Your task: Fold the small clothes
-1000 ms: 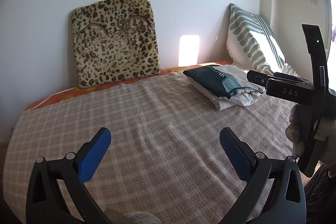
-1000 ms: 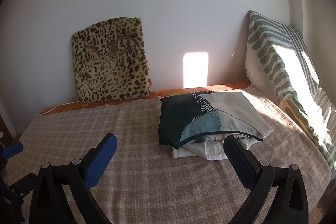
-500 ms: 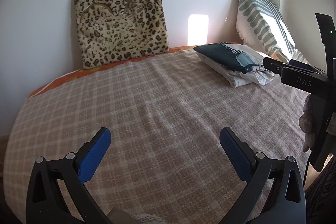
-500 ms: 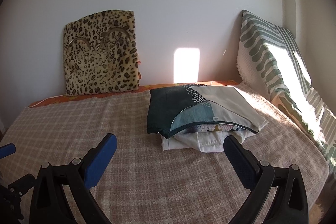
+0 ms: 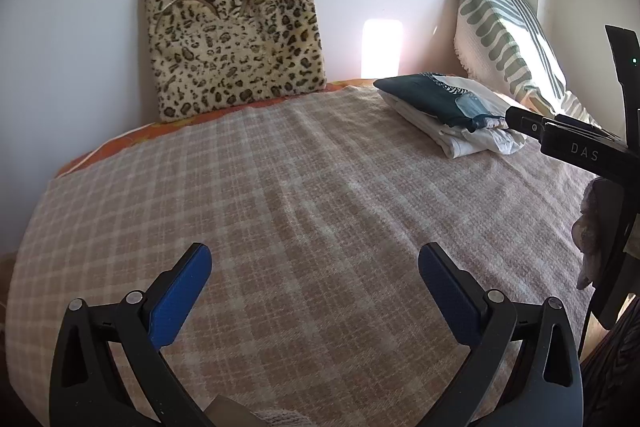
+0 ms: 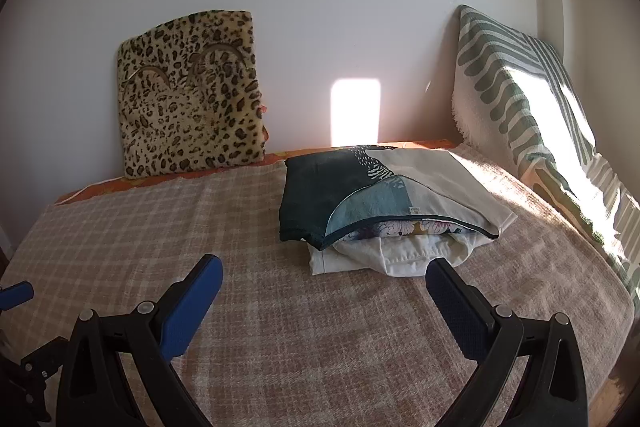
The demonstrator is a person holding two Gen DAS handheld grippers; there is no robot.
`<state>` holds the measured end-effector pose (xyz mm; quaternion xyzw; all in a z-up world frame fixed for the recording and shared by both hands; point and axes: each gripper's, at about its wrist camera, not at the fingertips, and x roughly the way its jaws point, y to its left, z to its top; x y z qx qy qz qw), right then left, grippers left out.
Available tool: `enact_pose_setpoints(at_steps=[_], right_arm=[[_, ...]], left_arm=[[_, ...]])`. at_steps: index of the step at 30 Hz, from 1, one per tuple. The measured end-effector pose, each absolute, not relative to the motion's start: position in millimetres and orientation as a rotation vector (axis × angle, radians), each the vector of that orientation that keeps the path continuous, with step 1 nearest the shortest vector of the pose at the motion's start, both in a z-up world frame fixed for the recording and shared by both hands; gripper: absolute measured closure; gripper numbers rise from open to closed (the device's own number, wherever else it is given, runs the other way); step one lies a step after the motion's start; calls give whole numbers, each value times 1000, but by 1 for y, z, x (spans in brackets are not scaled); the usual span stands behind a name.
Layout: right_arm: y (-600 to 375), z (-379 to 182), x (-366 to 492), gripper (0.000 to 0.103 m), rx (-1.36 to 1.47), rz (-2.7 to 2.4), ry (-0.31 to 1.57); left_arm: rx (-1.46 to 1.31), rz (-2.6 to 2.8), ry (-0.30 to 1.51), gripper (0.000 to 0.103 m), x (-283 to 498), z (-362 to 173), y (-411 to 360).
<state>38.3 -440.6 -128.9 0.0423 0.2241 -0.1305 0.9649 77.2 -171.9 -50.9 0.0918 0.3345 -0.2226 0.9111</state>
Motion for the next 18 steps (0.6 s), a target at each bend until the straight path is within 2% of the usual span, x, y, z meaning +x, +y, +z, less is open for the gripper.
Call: enact_pose_setpoints(at_steps=[18], right_arm=[[-438,-128,37,0,91,-267,452]], left_arm=[[178,-453,691,0,77,-49,-169]])
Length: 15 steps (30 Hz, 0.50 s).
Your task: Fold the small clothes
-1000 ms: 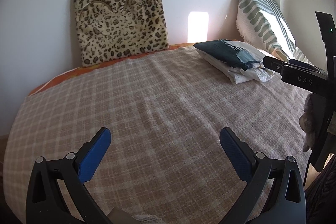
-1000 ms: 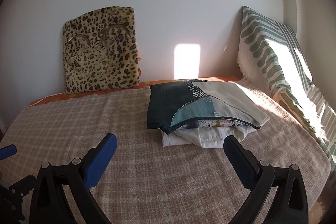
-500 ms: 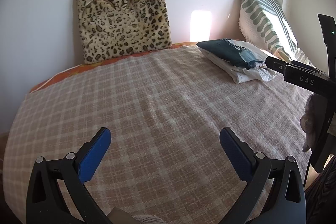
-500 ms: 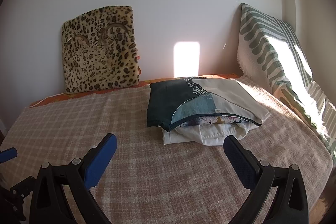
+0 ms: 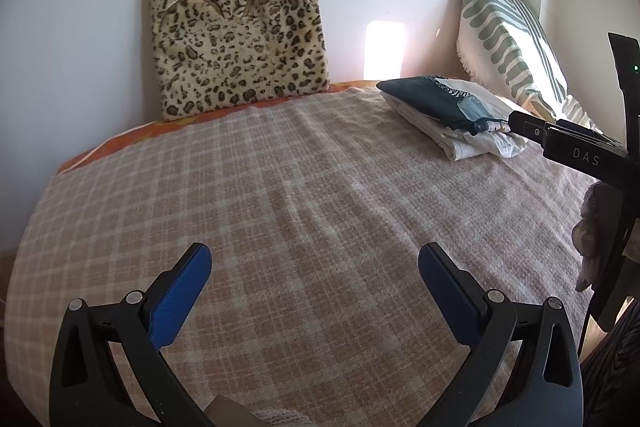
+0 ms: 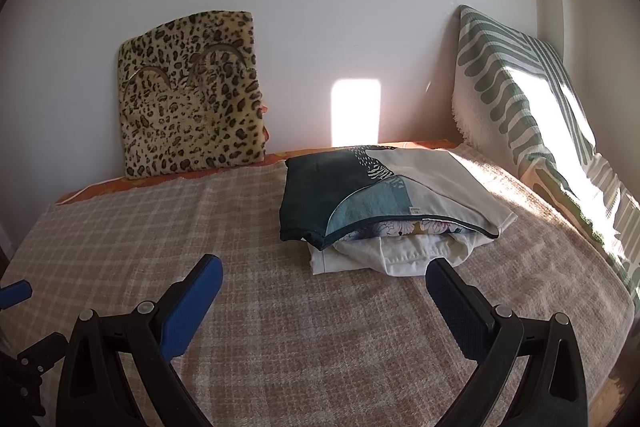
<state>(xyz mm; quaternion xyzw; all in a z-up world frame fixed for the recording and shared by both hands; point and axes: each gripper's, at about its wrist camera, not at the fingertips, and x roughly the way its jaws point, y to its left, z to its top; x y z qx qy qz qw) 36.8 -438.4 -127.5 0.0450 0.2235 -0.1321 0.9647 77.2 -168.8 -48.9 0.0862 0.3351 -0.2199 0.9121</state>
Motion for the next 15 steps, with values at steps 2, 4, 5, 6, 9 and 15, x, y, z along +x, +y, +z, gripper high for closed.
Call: enact_pose_setpoints(at_steps=[2,4,5,6,9,15], right_arm=[[-439,-128,37,0,91,-267,453],[-439,-128,37,0,89,-266,453],[-439,-128,37,0,89,-266,453],[-438,-128,37,0,91,-267,453],[-439,-128,36,0,96,-265,457],[-441,-128,36,0,104,-268,458]], left_arm=[[177,-453,689,0,77,-49,-169],[178,-452,688,0,77,-49,-169],[178,-452,689,0,77,-49,-169],[177,-452,689,0,77,-49,-169],[179,-450,689,0,76,-49,-170],[178,-452,688,0,76,-49,-170]])
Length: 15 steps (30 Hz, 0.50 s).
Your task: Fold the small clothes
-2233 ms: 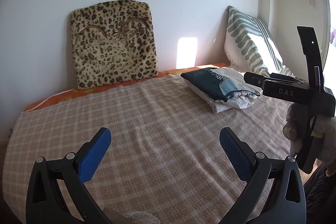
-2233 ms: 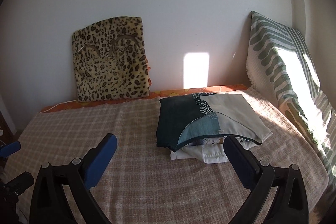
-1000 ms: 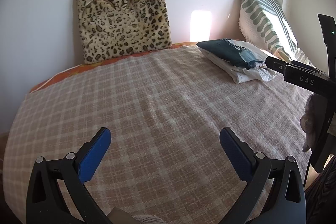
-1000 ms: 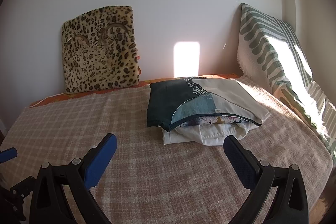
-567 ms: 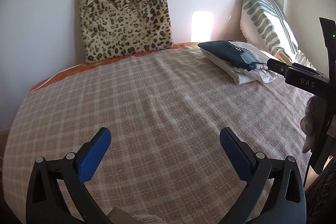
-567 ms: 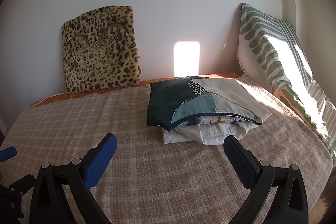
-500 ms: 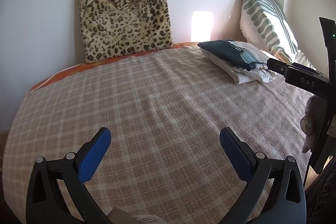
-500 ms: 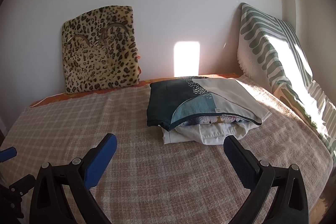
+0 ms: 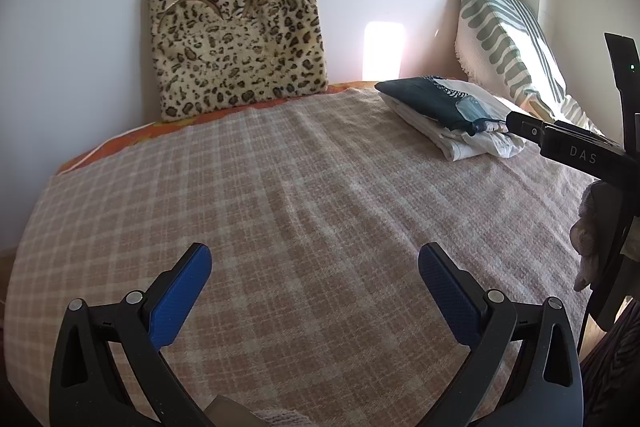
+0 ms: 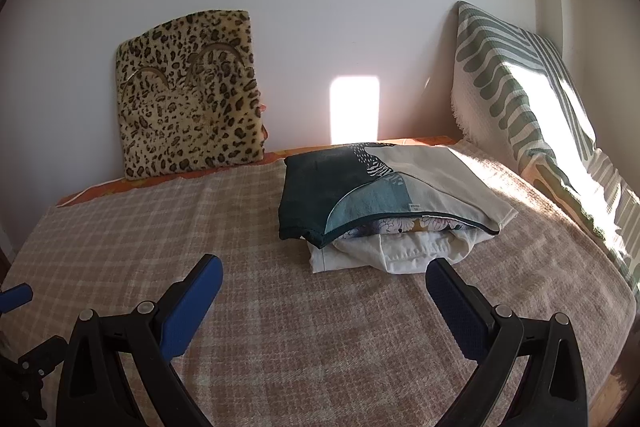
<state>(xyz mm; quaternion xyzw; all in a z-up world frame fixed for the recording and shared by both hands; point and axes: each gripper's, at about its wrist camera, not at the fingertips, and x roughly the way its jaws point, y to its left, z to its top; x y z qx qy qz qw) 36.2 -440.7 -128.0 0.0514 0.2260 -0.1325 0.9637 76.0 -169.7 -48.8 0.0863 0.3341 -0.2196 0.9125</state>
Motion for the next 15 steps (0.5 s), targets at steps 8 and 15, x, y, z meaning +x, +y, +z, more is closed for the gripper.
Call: enact_pose_setpoints(at_steps=[8,15], right_arm=[[-441,-128,36,0,106,-269,457],[-442,-127,35,0,109,-273,455]], left_arm=[[177,-451,689,0,75,-49,-170],[176,-451,686,0,75,-47,-171]])
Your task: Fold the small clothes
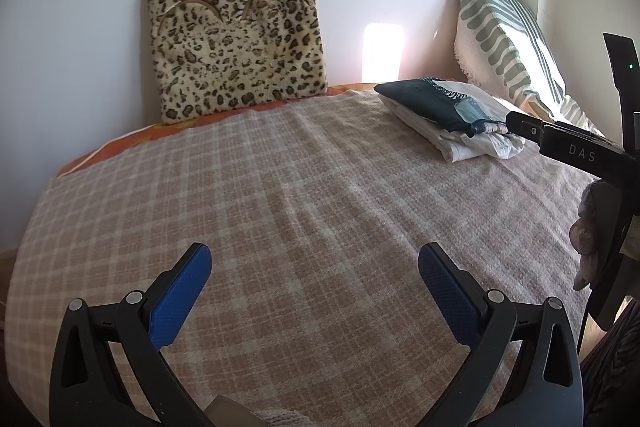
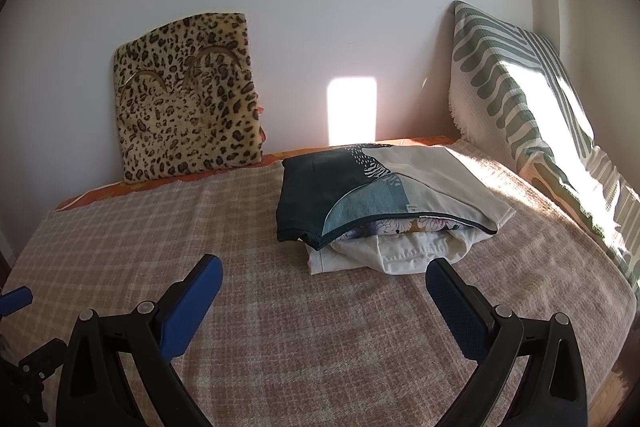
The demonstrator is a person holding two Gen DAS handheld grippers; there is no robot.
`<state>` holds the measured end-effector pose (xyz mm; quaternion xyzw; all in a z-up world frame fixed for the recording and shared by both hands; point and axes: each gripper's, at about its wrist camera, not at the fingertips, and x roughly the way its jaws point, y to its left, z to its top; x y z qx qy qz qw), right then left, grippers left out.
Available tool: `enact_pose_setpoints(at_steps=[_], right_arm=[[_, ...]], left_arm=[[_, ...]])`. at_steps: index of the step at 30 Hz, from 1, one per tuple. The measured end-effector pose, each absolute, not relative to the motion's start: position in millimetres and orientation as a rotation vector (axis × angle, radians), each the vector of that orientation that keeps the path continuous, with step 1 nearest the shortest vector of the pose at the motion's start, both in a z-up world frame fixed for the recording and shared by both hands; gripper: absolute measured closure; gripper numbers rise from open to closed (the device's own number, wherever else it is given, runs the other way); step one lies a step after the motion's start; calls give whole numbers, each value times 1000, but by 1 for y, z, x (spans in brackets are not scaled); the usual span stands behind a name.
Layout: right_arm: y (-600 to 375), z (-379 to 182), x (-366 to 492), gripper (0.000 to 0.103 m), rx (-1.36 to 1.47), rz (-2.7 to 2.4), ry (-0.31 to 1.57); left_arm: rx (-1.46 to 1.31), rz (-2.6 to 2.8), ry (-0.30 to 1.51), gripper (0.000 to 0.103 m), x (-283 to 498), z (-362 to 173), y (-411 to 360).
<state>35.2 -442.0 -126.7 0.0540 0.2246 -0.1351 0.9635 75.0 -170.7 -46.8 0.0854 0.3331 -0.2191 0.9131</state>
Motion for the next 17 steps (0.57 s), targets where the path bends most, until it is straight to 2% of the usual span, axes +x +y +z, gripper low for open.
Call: enact_pose_setpoints(at_steps=[17], right_arm=[[-442,-127,35,0,109,-273,454]], left_arm=[[173,-443,685,0,75,-44,-170]])
